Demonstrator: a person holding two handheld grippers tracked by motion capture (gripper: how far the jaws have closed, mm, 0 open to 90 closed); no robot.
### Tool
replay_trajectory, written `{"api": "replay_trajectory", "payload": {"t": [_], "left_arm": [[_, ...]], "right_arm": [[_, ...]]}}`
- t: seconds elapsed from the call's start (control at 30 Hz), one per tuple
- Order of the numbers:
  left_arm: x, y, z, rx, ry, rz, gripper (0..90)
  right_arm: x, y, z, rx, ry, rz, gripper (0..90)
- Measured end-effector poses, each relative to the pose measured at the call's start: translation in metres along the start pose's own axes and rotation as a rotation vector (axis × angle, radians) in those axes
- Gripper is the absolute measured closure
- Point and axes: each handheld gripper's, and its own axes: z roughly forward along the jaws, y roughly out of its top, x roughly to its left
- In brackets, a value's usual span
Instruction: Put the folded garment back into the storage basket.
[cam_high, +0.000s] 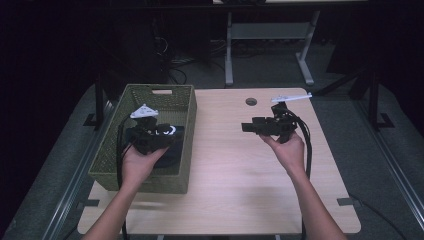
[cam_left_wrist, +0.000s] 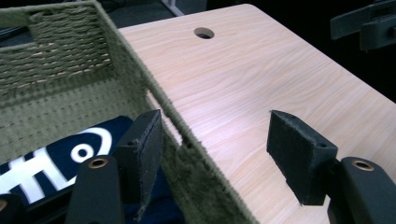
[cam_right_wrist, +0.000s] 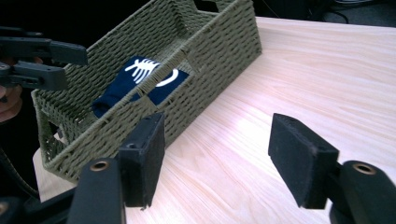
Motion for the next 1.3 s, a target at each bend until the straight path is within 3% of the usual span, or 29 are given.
{"api": "replay_trajectory", "payload": {"t": [0.47,1.3], "left_arm": [[-0.023,0.005,0.016,0.006,-0.037,0.023,28.3],[-0.065,0.006,0.041,0.002,-0.123,0.055,25.2]], "right_arm": [[-0.015,-0.017,-0.028,-0.007,-0.034,0.013,33.1],[-0.035,-0.040,-0.064,-0.008,-0.085,0.031,30.5]]}}
